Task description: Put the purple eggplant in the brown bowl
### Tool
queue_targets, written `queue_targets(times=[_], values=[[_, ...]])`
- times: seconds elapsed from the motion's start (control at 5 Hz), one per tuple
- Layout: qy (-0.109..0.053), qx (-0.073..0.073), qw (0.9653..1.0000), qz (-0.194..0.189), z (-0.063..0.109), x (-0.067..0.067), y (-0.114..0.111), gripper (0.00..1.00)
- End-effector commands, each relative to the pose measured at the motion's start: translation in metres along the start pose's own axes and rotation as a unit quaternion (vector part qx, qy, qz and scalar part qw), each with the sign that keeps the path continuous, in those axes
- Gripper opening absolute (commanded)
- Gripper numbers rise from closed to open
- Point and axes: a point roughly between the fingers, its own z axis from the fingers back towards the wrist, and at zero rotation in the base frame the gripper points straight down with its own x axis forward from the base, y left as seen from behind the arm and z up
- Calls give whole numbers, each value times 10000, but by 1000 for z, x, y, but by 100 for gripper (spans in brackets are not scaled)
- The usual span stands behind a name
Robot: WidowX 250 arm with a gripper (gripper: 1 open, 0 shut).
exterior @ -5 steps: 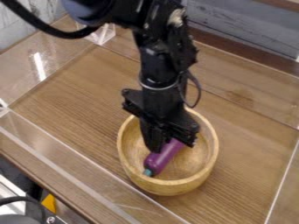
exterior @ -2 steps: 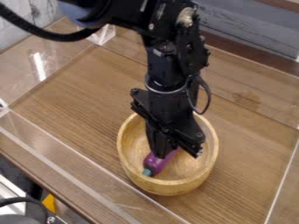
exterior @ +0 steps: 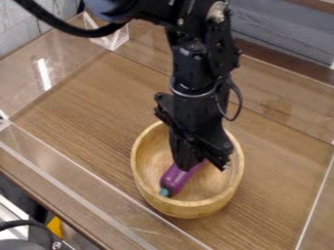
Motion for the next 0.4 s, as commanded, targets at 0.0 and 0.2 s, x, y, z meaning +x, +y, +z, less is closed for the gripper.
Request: queue_targets(times=[0.0,0.2], values=[[-171,23,9998,-82,10,12,-5,0],[-150,38,9999,-42,11,14,-4,0]])
